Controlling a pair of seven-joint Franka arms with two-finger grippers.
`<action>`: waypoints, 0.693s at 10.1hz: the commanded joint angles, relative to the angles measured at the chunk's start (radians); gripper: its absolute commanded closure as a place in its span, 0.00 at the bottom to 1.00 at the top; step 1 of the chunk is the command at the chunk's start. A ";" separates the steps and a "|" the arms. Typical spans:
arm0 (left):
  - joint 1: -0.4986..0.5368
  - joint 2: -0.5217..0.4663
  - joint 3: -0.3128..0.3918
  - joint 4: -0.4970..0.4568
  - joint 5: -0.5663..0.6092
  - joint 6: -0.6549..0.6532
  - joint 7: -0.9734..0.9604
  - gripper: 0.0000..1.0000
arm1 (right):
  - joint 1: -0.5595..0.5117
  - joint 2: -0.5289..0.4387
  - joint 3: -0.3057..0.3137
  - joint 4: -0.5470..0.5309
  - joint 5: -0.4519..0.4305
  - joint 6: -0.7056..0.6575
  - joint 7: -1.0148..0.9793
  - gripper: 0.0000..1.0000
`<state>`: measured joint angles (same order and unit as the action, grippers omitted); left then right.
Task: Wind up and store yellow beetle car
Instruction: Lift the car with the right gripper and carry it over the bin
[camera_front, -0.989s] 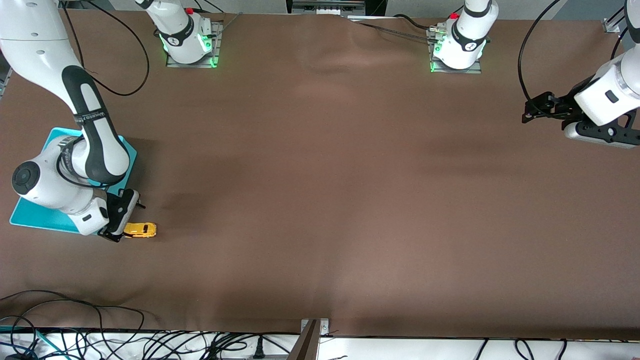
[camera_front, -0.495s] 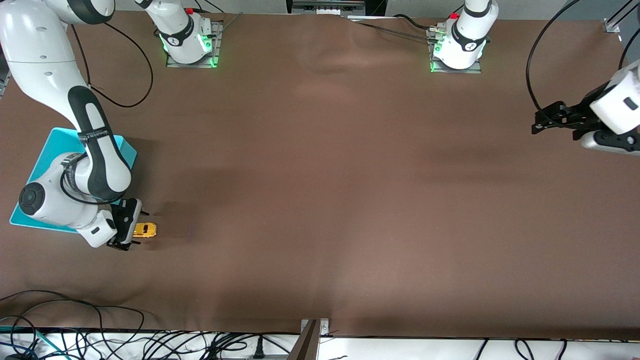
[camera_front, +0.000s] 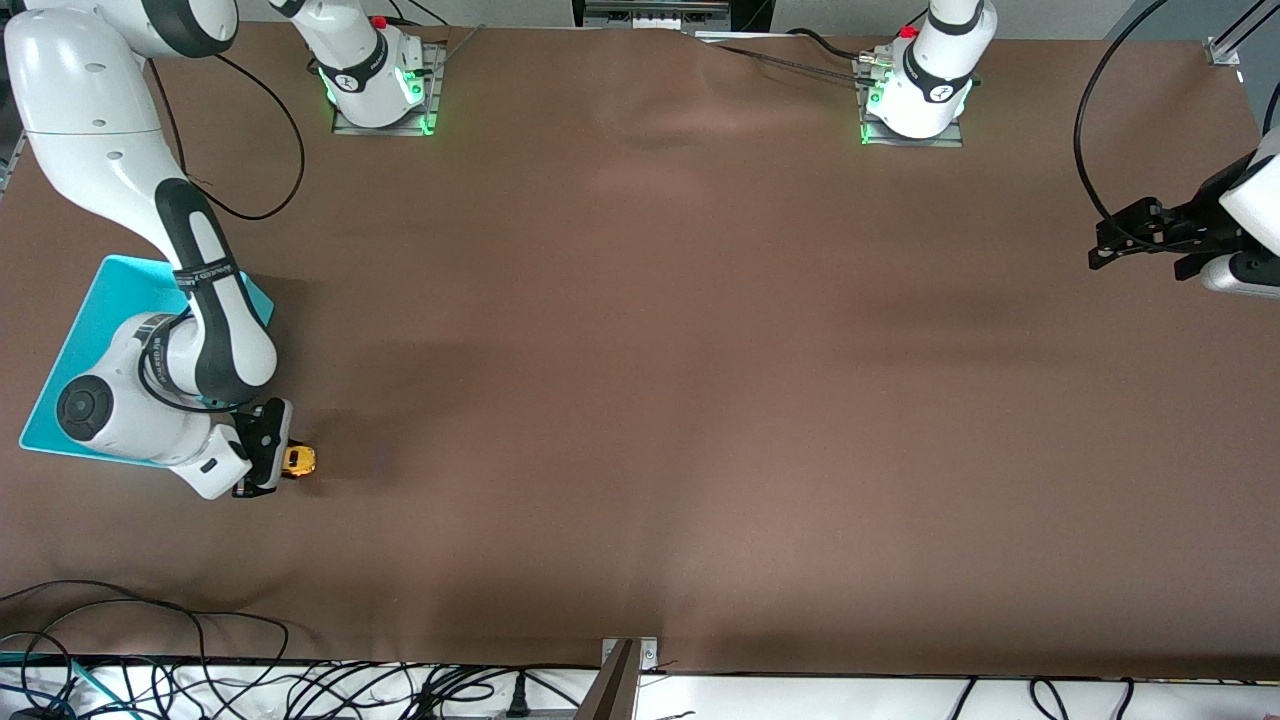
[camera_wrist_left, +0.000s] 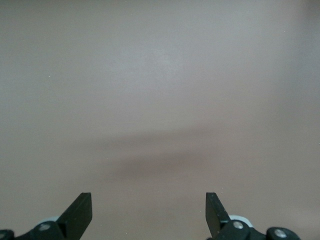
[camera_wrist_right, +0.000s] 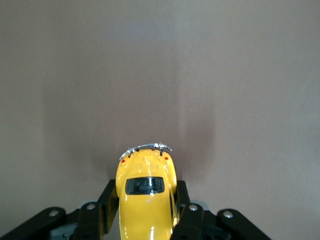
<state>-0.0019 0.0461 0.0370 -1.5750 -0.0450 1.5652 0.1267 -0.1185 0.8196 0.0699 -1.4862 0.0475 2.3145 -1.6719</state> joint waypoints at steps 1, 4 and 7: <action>0.000 0.015 -0.003 0.032 0.020 -0.011 0.002 0.00 | 0.026 -0.005 0.001 0.081 -0.020 -0.113 0.001 1.00; 0.000 0.015 -0.003 0.030 0.022 -0.011 0.002 0.00 | 0.036 -0.014 -0.004 0.231 -0.077 -0.344 0.081 1.00; 0.000 0.015 -0.003 0.030 0.022 -0.011 0.002 0.00 | 0.036 -0.030 -0.039 0.363 -0.086 -0.571 0.100 1.00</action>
<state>-0.0020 0.0476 0.0369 -1.5746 -0.0446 1.5652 0.1267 -0.0852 0.7880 0.0487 -1.1928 -0.0164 1.8351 -1.5949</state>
